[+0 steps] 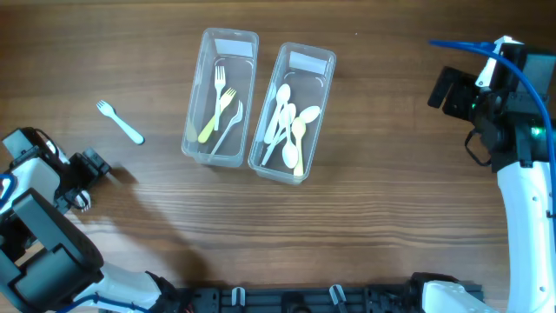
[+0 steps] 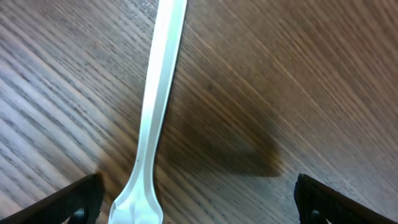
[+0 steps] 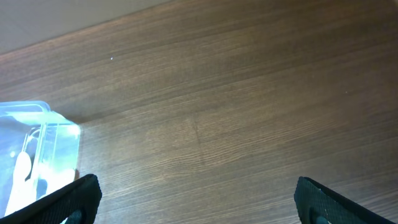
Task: Pack container
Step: 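Move the left gripper back and grasp a white fork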
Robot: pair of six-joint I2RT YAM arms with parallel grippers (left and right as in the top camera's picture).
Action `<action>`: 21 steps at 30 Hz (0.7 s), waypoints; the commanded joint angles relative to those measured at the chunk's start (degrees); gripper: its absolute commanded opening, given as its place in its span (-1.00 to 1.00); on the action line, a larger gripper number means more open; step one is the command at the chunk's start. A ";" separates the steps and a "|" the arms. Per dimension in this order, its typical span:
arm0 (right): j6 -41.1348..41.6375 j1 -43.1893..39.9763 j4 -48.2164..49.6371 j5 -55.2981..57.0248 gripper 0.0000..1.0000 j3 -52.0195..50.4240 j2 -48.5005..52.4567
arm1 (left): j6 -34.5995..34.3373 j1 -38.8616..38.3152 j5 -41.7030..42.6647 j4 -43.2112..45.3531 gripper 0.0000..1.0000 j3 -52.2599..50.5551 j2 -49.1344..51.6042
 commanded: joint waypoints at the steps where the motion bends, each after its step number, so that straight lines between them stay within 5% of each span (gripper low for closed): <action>1: -0.98 0.09 0.07 1.01 0.99 0.28 -0.15 | 0.31 0.37 4.55 0.22 0.99 -0.20 1.29; 4: -1.01 0.09 0.07 1.01 0.99 0.28 -0.15 | 0.31 0.37 4.52 0.37 0.96 -0.20 1.36; 9: -0.98 0.09 0.07 1.01 0.99 0.28 -0.15 | 0.28 0.37 3.72 0.44 0.04 -0.20 1.40; 14: -0.98 0.09 0.07 1.01 0.99 0.28 -0.15 | 0.28 0.37 3.63 0.63 0.04 -0.20 1.40; 16: -0.98 0.09 0.07 1.01 0.99 0.28 -0.15 | 0.28 0.37 3.30 0.85 0.33 -0.20 1.40; 21: -0.98 0.09 0.07 1.01 0.99 0.28 -0.15 | -0.85 0.37 1.01 2.03 0.33 -0.20 1.51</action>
